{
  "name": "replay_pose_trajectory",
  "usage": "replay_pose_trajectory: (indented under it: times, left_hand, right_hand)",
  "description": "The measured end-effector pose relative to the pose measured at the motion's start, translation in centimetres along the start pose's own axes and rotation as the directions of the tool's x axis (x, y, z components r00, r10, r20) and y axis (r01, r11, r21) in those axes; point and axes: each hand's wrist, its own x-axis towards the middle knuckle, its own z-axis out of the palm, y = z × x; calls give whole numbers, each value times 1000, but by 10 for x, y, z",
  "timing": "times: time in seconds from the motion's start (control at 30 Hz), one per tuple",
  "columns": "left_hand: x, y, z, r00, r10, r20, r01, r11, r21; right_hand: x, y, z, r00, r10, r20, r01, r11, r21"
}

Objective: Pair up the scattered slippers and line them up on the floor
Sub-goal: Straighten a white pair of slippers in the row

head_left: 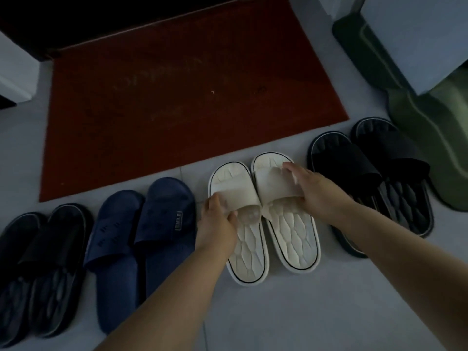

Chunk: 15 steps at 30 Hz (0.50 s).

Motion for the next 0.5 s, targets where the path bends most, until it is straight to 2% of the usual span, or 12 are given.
replay_pose_trajectory:
  times: [0.17, 0.23, 0.3, 0.33, 0.4, 0.5]
  left_hand:
    - [-6, 1, -1, 1000, 19, -12, -19, 1000, -3]
    - [-6, 6, -4, 999, 39, -15, -38, 998, 55]
    - [-6, 14, -7, 995, 98, -24, -94, 987, 130]
    - [-7, 20, -8, 990, 137, -21, -133, 981, 142]
    - [-8, 35, -4, 973, 229, 12, -228, 964, 135]
    - [-9, 59, 14, 924, 362, 125, -379, 910, 167]
  right_hand:
    - [-14, -2, -12, 999, -3, 51, 4, 1000, -28]
    - [-26, 12, -35, 993, 54, -107, -62, 995, -77]
    - [-36, 41, -60, 940, 181, -290, -197, 980, -26]
    - [-40, 58, -70, 916, 252, -313, -266, 964, -1]
    - [-44, 87, -82, 922, 321, -219, -343, 936, -73]
    - [-34, 111, -86, 953, 290, -88, -303, 921, -246]
